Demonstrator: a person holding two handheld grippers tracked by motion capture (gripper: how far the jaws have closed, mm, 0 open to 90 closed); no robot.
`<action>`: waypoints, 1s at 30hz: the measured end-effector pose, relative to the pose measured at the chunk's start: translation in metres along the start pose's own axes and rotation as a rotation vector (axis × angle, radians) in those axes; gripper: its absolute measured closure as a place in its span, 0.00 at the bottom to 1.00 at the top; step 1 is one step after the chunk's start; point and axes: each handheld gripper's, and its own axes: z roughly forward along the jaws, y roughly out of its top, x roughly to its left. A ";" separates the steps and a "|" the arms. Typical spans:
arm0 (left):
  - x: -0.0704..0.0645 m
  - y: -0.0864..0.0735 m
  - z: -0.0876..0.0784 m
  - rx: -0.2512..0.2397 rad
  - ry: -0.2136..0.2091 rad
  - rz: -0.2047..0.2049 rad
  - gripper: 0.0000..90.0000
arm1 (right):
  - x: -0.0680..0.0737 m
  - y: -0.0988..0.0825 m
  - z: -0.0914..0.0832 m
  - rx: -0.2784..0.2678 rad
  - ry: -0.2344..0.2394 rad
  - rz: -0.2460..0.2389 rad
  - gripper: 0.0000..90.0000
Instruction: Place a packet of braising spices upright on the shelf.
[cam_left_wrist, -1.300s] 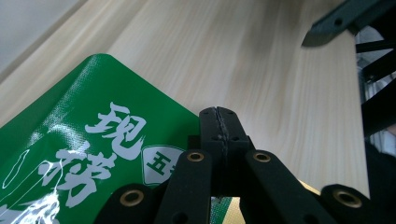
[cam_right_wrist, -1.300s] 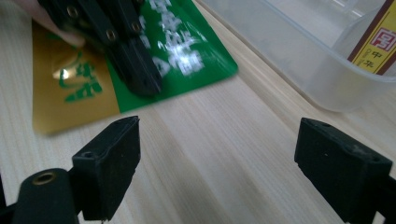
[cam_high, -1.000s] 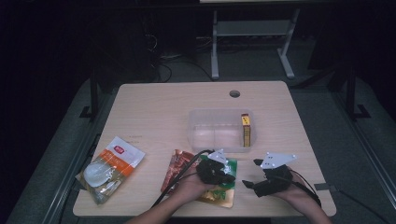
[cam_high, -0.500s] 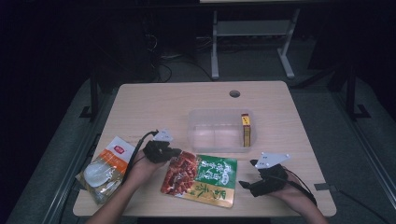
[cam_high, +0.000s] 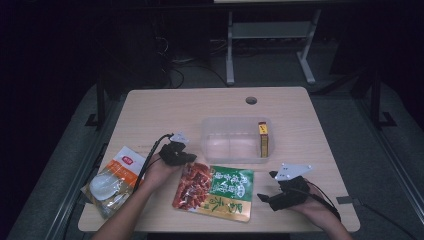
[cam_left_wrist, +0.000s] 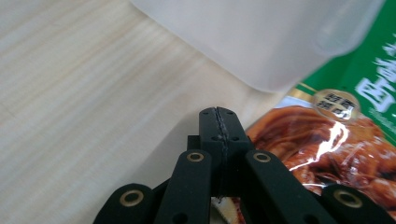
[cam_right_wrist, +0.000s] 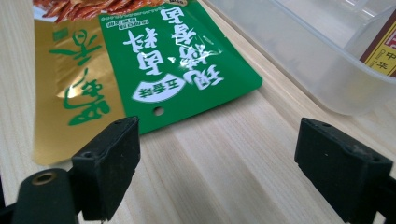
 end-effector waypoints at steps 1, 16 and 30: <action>-0.002 -0.002 -0.001 0.002 -0.007 0.002 1.00 | 0.000 0.000 0.000 0.000 0.000 -0.001 0.15; -0.022 -0.016 -0.023 -0.080 -0.135 0.103 0.98 | 0.001 0.001 0.001 -0.002 0.003 0.003 0.15; -0.030 -0.009 0.001 -0.001 -0.208 0.280 0.31 | 0.000 0.000 0.002 0.005 0.006 0.009 0.15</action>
